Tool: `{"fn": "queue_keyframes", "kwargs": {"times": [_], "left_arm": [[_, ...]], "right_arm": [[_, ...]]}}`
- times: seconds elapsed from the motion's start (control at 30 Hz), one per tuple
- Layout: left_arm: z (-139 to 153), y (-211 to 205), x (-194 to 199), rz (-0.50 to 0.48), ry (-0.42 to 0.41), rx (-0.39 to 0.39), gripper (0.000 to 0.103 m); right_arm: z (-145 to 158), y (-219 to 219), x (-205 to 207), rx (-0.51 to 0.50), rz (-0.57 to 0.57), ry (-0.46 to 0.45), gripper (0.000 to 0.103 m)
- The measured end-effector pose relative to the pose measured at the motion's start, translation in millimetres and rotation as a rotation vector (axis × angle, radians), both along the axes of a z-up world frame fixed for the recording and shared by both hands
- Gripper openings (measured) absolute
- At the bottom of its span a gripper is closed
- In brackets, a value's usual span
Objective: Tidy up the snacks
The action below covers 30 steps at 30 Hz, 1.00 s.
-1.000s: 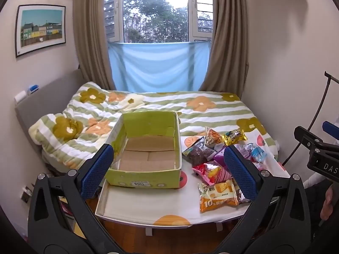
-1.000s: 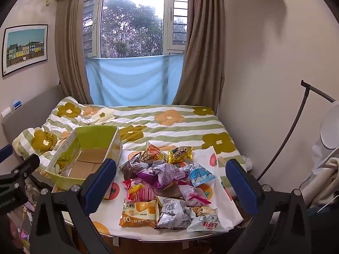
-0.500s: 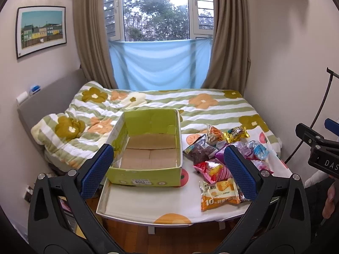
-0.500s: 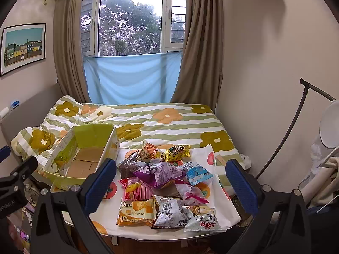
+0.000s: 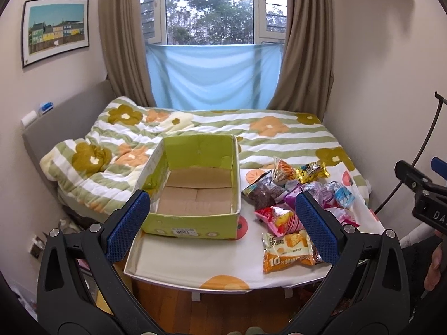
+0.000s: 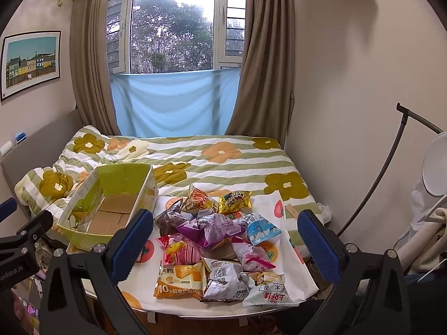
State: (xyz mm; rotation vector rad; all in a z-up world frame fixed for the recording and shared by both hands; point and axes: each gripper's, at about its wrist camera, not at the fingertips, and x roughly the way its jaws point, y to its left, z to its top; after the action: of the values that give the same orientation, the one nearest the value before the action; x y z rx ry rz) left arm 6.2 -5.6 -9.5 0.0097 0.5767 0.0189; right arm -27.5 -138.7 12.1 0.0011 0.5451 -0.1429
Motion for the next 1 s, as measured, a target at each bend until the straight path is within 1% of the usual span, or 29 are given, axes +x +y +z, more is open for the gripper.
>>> {"fn": "queue_keyframes", "kwargs": {"times": [0.47, 0.7, 1.0], "left_arm": [[-1.4, 0.8, 0.5, -0.001, 0.007, -0.007, 0.102], [-3.1, -2.3, 2.2, -0.004, 0.012, -0.003, 0.102], [-5.5, -5.1, 0.7, -0.007, 0.014, -0.008, 0.102]], "right_arm": [[-1.7, 0.3, 3.1, 0.003, 0.009, 0.002, 0.103], [-3.9, -2.5, 4.6, 0.024, 0.019, -0.008, 0.103], [-5.4, -2.6, 3.9, 0.012, 0.02, -0.003, 0.103]]}}
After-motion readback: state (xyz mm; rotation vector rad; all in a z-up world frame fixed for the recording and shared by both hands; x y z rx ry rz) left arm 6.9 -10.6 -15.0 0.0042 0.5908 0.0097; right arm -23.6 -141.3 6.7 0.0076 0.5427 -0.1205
